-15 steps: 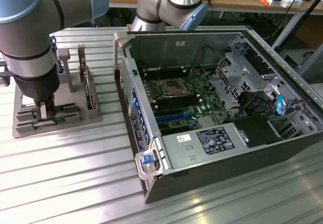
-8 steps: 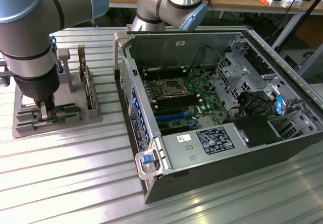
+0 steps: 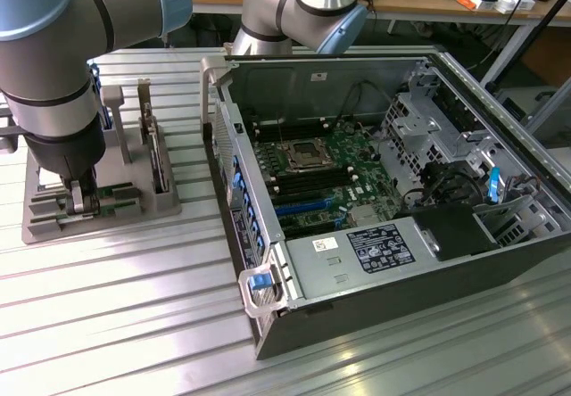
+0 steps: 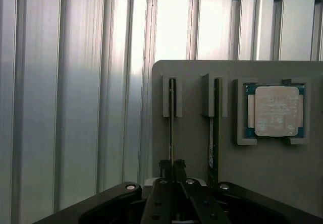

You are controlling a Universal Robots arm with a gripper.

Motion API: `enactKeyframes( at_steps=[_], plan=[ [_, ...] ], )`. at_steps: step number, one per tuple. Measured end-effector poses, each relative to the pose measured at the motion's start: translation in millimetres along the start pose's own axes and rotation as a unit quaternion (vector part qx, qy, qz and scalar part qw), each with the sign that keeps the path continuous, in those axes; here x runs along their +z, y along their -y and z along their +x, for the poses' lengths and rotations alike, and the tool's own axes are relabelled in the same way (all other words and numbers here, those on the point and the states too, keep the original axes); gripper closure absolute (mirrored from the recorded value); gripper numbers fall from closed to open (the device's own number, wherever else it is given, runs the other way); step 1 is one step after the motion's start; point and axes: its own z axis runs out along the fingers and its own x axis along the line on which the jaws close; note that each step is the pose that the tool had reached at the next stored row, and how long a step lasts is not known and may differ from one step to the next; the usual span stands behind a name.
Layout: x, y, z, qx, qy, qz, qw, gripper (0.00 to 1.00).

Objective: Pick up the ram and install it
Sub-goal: 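Pick up the ram and move it above insertion slot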

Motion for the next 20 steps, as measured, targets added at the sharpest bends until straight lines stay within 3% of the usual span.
enactKeyframes(
  at_steps=[6, 20],
  plan=[
    [-0.4, 0.0, -0.6, 0.000, 0.0000, -0.0001, 1.0000, 0.88],
    [-15.7, -0.7, -0.9, 0.000, 0.0000, 0.0000, 1.0000, 0.88]
  ],
)
